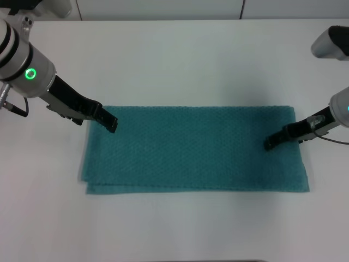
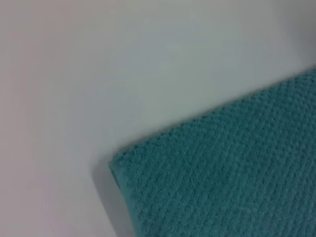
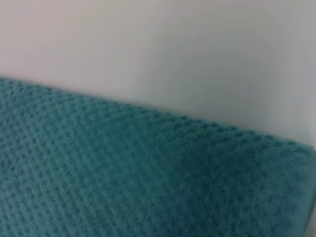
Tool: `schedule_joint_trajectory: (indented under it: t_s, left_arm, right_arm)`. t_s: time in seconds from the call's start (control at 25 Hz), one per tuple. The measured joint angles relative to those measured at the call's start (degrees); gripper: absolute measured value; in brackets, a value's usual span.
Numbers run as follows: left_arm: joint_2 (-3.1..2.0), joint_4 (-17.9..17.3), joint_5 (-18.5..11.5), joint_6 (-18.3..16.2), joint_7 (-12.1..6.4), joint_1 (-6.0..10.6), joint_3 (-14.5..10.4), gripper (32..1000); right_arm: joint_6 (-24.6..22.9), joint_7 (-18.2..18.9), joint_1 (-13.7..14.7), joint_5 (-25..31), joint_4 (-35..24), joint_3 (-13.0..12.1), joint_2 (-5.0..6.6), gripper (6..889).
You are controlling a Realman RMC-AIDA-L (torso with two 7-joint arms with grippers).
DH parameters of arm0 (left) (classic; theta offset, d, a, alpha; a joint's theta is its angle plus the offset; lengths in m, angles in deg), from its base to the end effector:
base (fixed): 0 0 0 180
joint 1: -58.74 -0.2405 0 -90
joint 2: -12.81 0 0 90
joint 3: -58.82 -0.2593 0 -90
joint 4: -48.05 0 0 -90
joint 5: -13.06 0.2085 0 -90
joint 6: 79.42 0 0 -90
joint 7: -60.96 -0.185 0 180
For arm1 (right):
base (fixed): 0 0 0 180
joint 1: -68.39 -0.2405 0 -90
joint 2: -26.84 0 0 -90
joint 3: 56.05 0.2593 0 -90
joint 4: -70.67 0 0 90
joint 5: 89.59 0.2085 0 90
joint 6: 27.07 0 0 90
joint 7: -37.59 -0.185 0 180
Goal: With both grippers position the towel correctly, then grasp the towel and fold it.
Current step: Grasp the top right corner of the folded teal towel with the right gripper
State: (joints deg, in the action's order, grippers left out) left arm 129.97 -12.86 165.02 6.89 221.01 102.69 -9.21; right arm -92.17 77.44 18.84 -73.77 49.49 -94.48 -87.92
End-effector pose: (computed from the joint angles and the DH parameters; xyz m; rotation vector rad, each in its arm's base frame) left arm -0.2179 0.4012 -0.0256 -2.3208 -1.3901 0.4054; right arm 0.3217 0.3875 -0.0637 -2.2357 1.6272 -0.3548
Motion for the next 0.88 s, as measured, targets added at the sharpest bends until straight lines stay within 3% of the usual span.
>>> schedule_joint_trajectory:
  t_s: [0.28,0.72,0.88]
  left_arm:
    - [0.00,0.0,0.0,0.0,0.00,-0.05,0.0,899]
    - [0.00,0.0,0.0,0.0,-0.03,-0.51,0.2,899]
    - [-0.01,0.0,0.0,0.0,-0.07,-0.64,0.2,899]
  right_arm:
    - [1.4,-0.3,-0.2,0.0,0.0,-1.4,-0.73,852]
    - [2.4,-0.5,0.4,0.7,0.0,-0.7,-1.00,446]
    - [2.1,-0.2,0.4,0.7,-0.3,-0.1,-0.99,256]
